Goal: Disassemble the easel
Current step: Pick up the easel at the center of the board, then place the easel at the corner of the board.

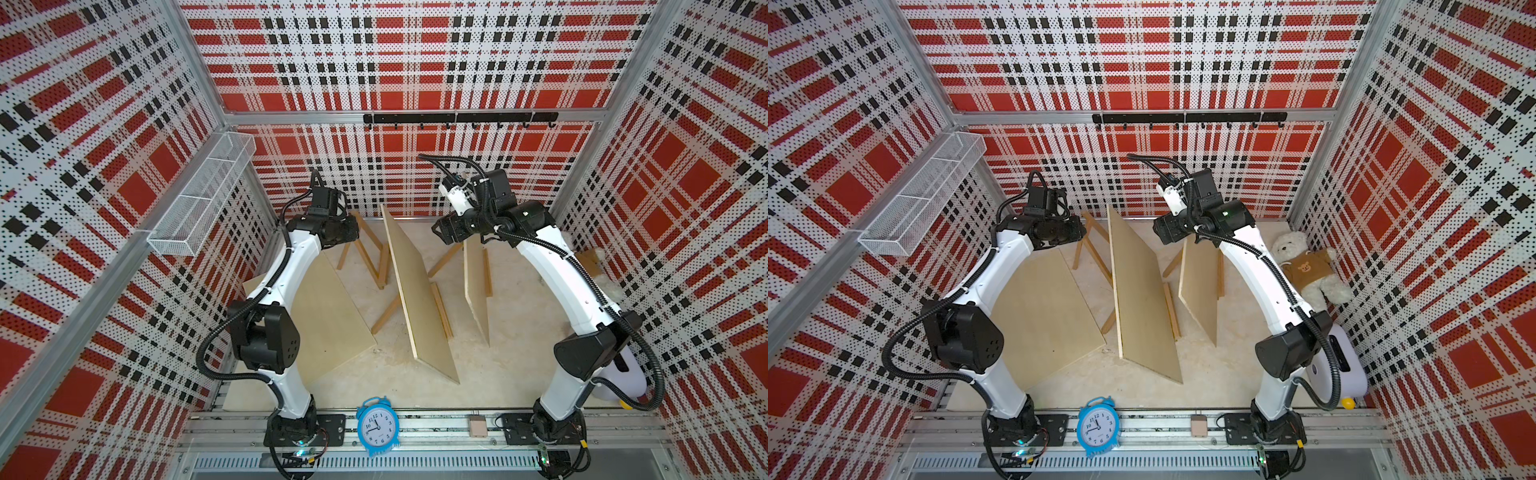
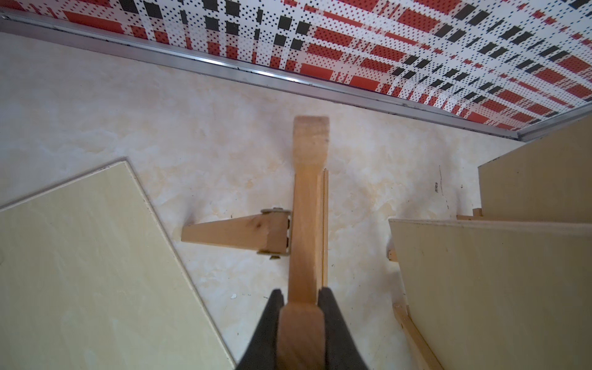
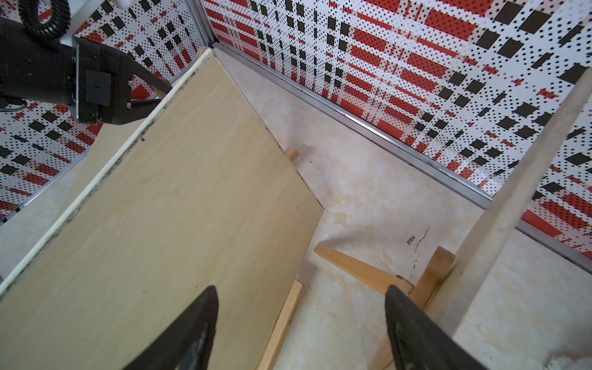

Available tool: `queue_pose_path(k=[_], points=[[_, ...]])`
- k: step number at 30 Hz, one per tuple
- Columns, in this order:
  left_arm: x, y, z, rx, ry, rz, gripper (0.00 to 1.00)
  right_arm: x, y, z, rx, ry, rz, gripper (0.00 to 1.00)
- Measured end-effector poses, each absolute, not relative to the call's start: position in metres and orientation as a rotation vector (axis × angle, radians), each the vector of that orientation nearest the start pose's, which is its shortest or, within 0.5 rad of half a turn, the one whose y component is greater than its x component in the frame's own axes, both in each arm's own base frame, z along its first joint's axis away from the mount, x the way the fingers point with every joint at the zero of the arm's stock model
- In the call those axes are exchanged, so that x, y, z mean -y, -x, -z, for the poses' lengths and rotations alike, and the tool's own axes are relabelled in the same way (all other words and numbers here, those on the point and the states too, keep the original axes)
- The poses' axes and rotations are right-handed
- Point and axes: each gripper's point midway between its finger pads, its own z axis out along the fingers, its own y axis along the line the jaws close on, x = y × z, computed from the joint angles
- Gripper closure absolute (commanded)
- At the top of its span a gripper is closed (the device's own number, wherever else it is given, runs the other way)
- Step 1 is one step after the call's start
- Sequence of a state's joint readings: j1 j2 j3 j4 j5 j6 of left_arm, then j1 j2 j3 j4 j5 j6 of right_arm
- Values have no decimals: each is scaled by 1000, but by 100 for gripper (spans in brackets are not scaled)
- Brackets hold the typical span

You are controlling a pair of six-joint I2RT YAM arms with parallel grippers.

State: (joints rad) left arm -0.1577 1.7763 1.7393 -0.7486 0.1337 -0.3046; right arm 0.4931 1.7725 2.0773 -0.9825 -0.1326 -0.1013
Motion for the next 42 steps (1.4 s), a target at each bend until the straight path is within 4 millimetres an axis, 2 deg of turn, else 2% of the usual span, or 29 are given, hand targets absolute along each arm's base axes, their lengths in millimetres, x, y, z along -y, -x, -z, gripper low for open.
queue_pose_path(k=[4,7,11,16,18,23,28,32,37,42], points=[[91,-476,-261,-2366,99,322,100,-248,-412,-348,-2142,733,-363,17],[83,-462,-283,-2335,86,301,100,-250,-413,-345,-2143,737,-374,18],[73,-440,-330,-2248,73,284,100,-253,-414,-345,-2129,737,-390,18],[64,-403,-403,-2095,53,278,100,-253,-408,-350,-2089,743,-409,19],[61,-385,-427,-2041,49,276,100,-252,-404,-357,-2059,745,-415,19],[54,-335,-474,-1925,41,286,100,-256,-389,-391,-1905,768,-476,23],[60,-290,-514,-1825,-6,362,100,-274,-365,-433,-1696,844,-635,30],[66,-258,-531,-1777,-44,425,100,-293,-349,-454,-1564,927,-752,31],[68,-225,-533,-1769,-59,472,100,-321,-320,-468,-1420,1054,-818,31],[70,-208,-532,-1771,-52,511,100,-349,-291,-475,-1296,1164,-821,33]])
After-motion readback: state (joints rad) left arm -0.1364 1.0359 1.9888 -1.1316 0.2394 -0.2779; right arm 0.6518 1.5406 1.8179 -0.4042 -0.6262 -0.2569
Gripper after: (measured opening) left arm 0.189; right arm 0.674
